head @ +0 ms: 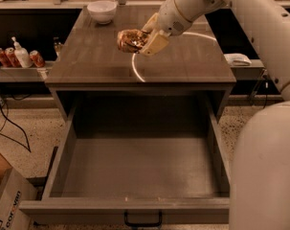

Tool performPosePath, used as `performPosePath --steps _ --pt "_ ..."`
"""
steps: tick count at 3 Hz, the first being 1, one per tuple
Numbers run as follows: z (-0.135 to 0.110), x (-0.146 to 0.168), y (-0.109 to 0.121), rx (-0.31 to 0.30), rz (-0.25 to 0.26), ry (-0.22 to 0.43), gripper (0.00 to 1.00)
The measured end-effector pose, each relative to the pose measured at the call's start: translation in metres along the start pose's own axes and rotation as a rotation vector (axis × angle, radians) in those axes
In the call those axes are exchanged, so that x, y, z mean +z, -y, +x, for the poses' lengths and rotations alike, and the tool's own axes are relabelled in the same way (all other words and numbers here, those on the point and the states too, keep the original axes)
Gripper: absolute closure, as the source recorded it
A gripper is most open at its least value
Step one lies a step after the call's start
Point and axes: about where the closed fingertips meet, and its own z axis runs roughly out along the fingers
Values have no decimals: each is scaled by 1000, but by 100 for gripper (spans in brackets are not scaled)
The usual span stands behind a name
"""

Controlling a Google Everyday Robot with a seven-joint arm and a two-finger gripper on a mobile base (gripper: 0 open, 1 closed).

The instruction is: Place orange can into top drawer

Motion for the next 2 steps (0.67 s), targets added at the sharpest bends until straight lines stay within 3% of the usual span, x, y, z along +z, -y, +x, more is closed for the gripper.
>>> performPosePath --steps 1,2 --pt "-20 -5 -15 -57 -1 29 100" --pt "-35 -4 -46 -89 -42 49 100"
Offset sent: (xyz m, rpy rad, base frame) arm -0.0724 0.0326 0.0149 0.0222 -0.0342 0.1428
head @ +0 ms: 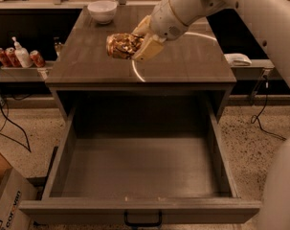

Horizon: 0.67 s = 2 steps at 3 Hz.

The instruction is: Place orange can into top drawer

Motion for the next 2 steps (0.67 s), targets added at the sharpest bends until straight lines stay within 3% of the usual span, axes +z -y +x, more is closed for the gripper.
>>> performPosePath --steps 2 --pt "-6 -4 -44 28 -43 -3 100"
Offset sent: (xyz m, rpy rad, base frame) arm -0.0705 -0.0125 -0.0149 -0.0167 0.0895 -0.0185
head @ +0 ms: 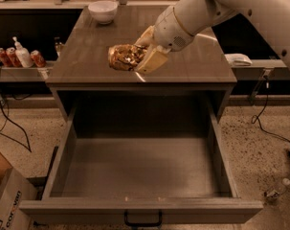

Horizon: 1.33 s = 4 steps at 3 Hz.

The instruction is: Place orange can into top drawer

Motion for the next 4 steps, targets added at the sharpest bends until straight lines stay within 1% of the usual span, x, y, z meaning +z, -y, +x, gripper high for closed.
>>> performPosePath --steps 1,2,3,4 --pt "5 0 -23 40 -24 -6 100" --pt "10 5 -47 93 -60 0 100" --pt "26 16 -79 180 -121 -3 100" --pt "38 25 -98 244 -160 -6 100"
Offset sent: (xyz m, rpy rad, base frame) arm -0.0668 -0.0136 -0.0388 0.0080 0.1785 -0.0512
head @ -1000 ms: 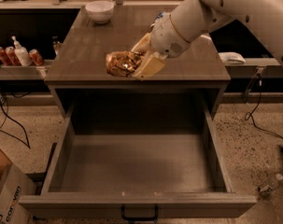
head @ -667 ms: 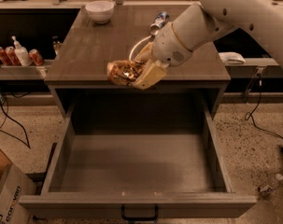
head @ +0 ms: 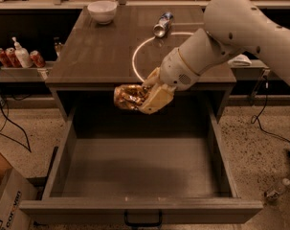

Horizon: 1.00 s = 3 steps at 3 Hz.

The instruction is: Place orange can into top drawer

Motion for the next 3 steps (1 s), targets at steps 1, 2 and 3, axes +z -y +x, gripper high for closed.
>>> performPosePath --steps 1,2,3 --pt "16 14 -12 71 -26 24 100" --pt "28 26 -22 142 -40 66 100" --pt "42 42 -32 212 -57 82 100"
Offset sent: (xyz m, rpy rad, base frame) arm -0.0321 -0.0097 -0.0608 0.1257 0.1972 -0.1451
